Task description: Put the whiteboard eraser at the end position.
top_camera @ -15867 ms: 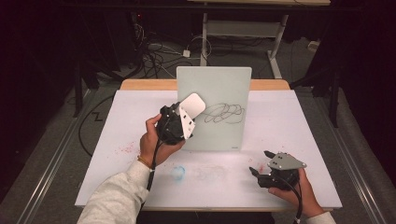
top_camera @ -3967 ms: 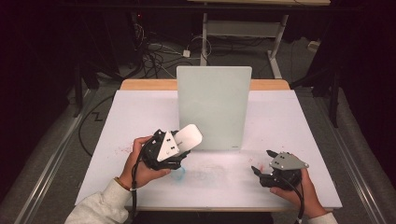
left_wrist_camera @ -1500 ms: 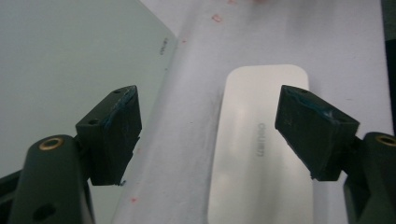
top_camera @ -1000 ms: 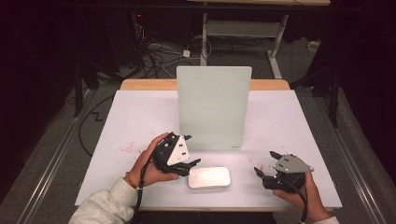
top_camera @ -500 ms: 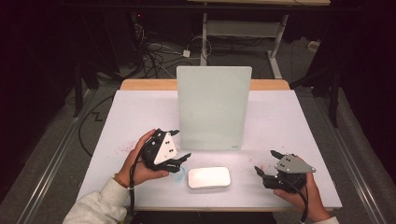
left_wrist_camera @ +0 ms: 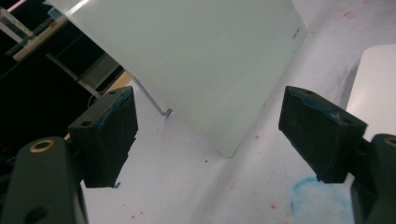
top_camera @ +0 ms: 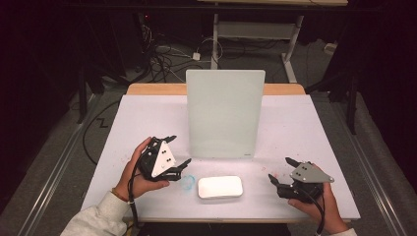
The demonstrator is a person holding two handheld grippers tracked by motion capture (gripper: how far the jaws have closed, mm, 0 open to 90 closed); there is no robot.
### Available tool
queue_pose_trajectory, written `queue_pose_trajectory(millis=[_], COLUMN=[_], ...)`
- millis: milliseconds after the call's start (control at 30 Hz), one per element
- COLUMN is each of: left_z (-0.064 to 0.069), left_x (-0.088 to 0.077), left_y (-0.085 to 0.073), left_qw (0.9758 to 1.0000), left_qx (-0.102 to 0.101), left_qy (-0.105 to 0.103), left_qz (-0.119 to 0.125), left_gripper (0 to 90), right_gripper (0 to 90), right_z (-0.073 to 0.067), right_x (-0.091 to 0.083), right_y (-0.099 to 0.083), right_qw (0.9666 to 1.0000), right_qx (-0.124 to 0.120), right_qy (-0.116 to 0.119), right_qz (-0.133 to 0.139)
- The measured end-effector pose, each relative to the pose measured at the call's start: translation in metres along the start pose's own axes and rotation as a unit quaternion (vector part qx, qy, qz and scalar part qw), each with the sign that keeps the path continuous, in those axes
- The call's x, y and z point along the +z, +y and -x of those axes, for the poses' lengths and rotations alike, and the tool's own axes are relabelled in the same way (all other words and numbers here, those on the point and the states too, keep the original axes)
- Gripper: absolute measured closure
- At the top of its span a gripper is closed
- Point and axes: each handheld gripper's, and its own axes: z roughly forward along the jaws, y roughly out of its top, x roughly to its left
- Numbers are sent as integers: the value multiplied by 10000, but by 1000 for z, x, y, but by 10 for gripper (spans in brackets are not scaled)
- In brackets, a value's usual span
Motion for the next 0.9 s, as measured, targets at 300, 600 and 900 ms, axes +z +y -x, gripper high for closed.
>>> queue_pose_trajectory(millis=[300, 600, 900], left_z=[0, 2, 4], left_x=[-8, -13, -10], left_y=[-23, -53, -77], left_qw=[9992, 9975, 9951], left_qx=[-306, -556, -786], left_qy=[267, 392, 266], left_qz=[-14, -205, -532], left_gripper=[188, 185, 184], right_gripper=[242, 242, 242], right_z=[1, 2, 4], right_x=[-2, -1, -2], right_y=[0, -1, -4], right_qw=[10000, 9999, 9998], right_qx=[27, 79, 149], right_qy=[-59, -108, -158], right_qz=[29, 31, -11])
